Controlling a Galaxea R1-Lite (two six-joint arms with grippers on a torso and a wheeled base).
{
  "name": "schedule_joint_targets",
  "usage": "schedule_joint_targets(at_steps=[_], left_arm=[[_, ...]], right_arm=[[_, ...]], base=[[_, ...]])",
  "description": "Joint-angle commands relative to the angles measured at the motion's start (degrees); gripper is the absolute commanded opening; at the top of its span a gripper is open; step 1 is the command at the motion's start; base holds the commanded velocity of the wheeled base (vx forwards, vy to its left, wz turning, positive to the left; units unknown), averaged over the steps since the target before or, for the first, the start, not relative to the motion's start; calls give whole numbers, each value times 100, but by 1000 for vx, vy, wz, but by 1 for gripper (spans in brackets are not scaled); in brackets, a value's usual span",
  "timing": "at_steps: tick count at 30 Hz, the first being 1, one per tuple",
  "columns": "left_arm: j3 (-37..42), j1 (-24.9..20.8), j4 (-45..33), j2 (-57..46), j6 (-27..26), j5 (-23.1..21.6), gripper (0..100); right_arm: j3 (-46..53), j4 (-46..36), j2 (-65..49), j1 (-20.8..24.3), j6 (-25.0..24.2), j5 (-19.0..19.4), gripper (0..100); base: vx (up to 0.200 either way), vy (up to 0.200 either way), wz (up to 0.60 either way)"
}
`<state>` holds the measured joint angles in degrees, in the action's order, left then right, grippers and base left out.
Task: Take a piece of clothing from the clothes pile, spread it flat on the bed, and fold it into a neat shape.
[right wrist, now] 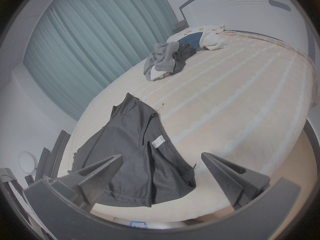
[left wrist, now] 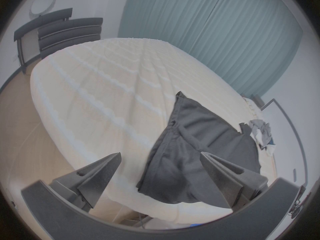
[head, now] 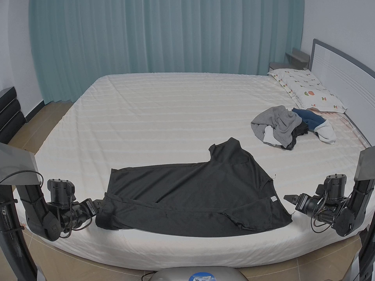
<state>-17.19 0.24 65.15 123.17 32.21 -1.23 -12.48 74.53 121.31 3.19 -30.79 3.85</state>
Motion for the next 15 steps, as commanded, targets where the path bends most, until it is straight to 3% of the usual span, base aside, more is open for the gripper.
schedule_joint_targets(at_steps=[1,9,15], left_arm=[[-136,116,-11,-118,119,-272,100],[-1085,-77,-2,541,1394,-431,100],[-1516,-183,7,919,1499,-325,100]], right_arm=[[-70,9,-72,-12,-67,72,100],[-351,9,68,41,-770,388,100],[-457,35,323,41,-779,388,100]], base=[[0,0,0],[0,0,0],[0,0,0]])
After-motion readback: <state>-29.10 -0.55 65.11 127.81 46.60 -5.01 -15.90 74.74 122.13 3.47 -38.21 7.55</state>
